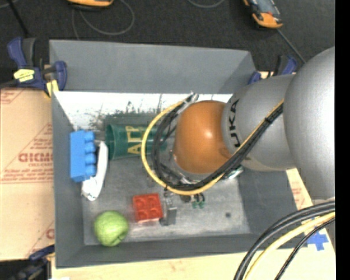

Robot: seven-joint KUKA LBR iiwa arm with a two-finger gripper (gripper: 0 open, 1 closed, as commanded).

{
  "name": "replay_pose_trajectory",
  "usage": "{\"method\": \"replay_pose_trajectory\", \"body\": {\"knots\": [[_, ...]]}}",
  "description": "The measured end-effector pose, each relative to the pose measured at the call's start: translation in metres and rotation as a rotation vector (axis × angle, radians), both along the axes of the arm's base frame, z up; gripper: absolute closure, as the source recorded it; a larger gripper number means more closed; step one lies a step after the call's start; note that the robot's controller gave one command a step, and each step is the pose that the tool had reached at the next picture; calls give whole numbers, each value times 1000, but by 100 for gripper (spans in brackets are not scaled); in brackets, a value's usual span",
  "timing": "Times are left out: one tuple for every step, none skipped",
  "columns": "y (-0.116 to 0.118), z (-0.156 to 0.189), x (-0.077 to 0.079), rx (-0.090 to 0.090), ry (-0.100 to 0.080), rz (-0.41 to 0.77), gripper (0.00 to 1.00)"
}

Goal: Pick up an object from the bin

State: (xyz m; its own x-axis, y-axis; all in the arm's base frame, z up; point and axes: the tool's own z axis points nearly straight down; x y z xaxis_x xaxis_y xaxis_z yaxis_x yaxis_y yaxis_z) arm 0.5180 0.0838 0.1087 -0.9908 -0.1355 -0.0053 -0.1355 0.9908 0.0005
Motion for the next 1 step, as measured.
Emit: {"method": "replay_pose_trajectory", "body": {"knots": [[22, -4, -16, 1, 7, 58, 0]]}}
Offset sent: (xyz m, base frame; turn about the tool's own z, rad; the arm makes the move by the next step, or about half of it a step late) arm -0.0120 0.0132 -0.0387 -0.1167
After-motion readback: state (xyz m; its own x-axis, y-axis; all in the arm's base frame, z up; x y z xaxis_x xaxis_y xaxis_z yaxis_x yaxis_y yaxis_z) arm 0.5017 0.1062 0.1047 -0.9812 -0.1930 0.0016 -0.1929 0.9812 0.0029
